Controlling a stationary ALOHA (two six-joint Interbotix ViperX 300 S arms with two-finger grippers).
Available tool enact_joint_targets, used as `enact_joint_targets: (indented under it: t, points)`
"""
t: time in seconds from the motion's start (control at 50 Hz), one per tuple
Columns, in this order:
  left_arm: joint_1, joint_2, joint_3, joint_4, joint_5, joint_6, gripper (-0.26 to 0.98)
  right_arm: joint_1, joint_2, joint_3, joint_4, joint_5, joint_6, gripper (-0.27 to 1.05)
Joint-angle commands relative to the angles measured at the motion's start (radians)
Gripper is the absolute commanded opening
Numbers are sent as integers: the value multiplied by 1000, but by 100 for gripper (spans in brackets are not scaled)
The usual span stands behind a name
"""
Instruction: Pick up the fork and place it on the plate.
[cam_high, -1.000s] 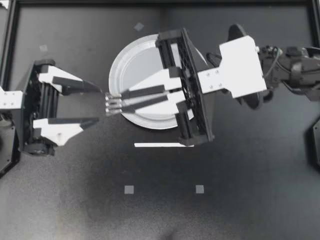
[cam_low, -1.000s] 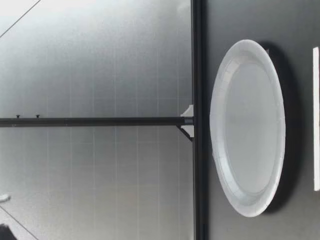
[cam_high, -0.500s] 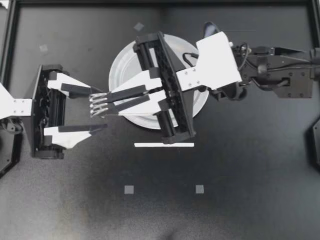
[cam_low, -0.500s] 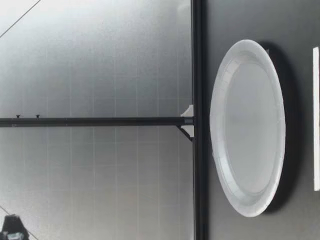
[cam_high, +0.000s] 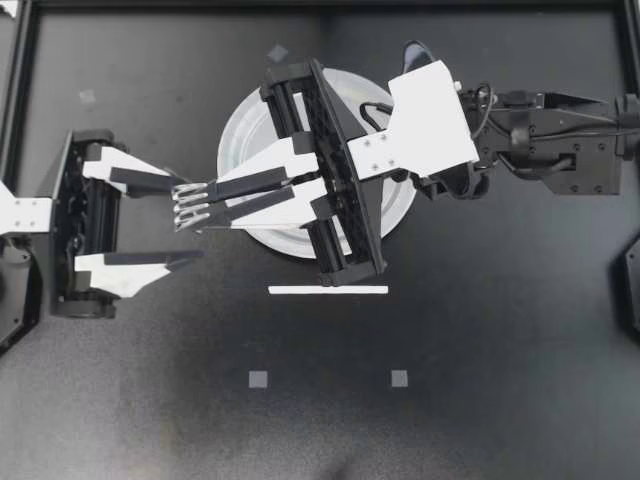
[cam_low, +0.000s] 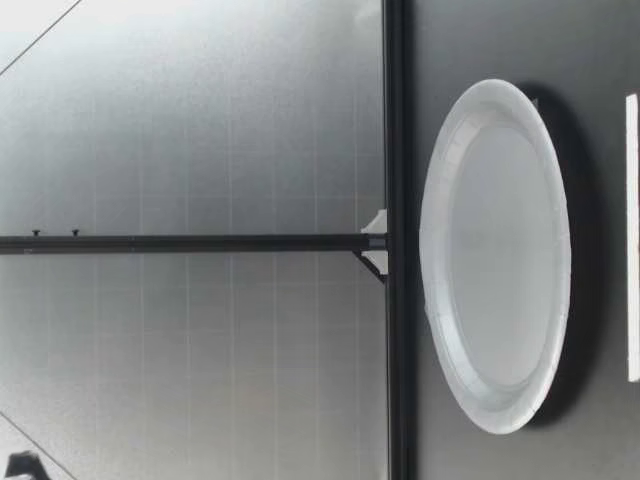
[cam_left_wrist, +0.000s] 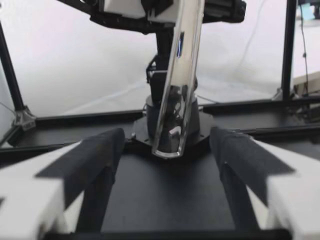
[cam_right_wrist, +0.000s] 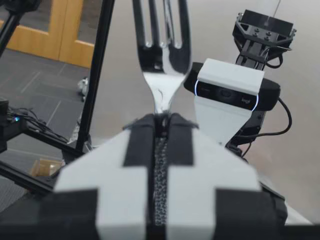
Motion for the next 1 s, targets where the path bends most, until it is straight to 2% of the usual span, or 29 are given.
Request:
enact_joint_targets:
  t: [0.0,0.22,0.28,0.38,0.52,0.56,0.64,0.8,0.9,0.96,0.98]
  points:
    - [-2,-9,-12,-2,-6,-3,68,-6,-20,-25,5,-8,-2,0]
    - [-2,18,-20,-2,-2,-18,68,-6,-23,-26,3,-8,-2,0]
    - [-2,17,-20,-2,-2,-17,63,-6,-23,-26,3,-8,-2,0]
    - [-2,11,-17,-2,-2,-18,44,-6,-18,-26,5,-8,-2,0]
    - [-2,-8,-11,-2,-2,-25,7,-6,-11,-26,5,-8,-2,0]
    - [-2,-11,-9,-2,-2,-23,1,-6,-9,-26,5,-8,-2,0]
    - [-2,-14,-9,-2,-2,-23,-7,-6,-3,-26,5,-8,0,0]
    - [-2,-14,-11,-2,-3,-23,-7,-6,18,-28,11,-5,9,1]
    - [-2,-14,-12,-2,-3,-23,-7,-6,32,-25,17,-8,14,13]
    - [-2,-14,-12,-2,-5,-23,-7,-6,35,-23,21,-6,21,30]
    - [-2,-14,-12,-3,-3,-23,-7,-6,35,-21,25,-2,26,40]
